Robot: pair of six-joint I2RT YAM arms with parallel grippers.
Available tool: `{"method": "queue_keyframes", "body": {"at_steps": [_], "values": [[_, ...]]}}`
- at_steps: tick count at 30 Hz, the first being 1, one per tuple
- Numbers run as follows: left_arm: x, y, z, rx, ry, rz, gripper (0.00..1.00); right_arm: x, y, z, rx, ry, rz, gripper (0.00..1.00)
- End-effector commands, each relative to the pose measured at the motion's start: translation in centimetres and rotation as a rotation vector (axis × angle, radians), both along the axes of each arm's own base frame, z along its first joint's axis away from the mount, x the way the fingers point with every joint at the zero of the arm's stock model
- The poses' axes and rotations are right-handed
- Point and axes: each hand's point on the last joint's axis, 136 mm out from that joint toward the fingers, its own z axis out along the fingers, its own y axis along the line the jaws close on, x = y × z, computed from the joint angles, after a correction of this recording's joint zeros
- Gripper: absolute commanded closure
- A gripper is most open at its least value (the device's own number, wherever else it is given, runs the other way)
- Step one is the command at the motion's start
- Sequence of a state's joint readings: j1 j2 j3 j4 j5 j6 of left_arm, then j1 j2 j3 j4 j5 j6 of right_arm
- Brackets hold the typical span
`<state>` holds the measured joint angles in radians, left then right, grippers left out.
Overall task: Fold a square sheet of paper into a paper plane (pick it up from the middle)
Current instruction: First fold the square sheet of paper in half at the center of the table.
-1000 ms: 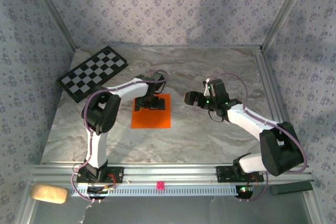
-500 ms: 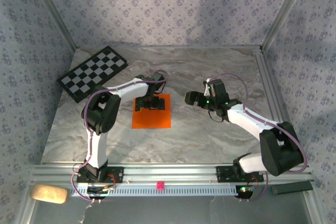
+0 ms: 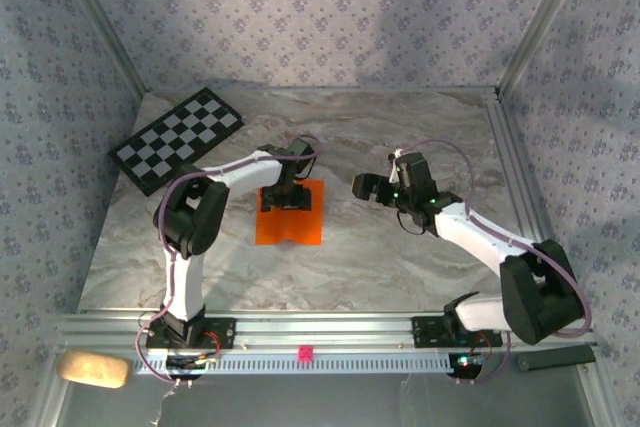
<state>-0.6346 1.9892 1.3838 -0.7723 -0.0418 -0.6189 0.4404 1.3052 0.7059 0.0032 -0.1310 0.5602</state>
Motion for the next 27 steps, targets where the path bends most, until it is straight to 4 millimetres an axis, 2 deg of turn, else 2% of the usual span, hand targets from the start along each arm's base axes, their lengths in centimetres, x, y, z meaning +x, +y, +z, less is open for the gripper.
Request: {"method": "queue_keyframes", "body": {"at_steps": [1, 6, 8, 12, 18, 22, 24, 27], "values": [[-0.4, -1.5, 0.6, -0.056, -0.016, -0.052, 0.27, 0.3, -1.2, 1.4, -0.039, -0.095, -0.060, 0.00], [-0.1, -2.9, 2.0, -0.132, -0.054, -0.066, 0.41, 0.1, -2.7, 1.4, -0.064, -0.142, -0.124, 0.00], [0.4, -3.6, 2.7, -0.176, -0.085, -0.063, 0.42, -0.1, -3.2, 1.2, -0.077, -0.128, -0.144, 0.01], [0.9, -4.4, 4.4, -0.227, -0.133, -0.064, 0.47, -0.4, -5.9, 1.1, -0.127, -0.086, -0.279, 0.00], [1.3, -6.6, 7.5, -0.384, -0.199, -0.064, 0.49, -0.6, -7.8, 1.4, -0.056, -0.095, -0.403, 0.00], [1.5, -8.6, 9.7, -0.526, -0.208, -0.082, 0.49, -0.7, -8.9, 1.1, -0.037, -0.050, -0.450, 0.00], [1.6, -9.5, 10.6, -0.617, -0.192, -0.074, 0.49, -0.7, -10.0, 0.6, -0.036, 0.010, -0.521, 0.00], [1.8, -10.4, 11.4, -0.741, -0.164, -0.052, 0.49, -0.5, -9.2, 0.7, -0.032, 0.046, -0.445, 0.00]]}}
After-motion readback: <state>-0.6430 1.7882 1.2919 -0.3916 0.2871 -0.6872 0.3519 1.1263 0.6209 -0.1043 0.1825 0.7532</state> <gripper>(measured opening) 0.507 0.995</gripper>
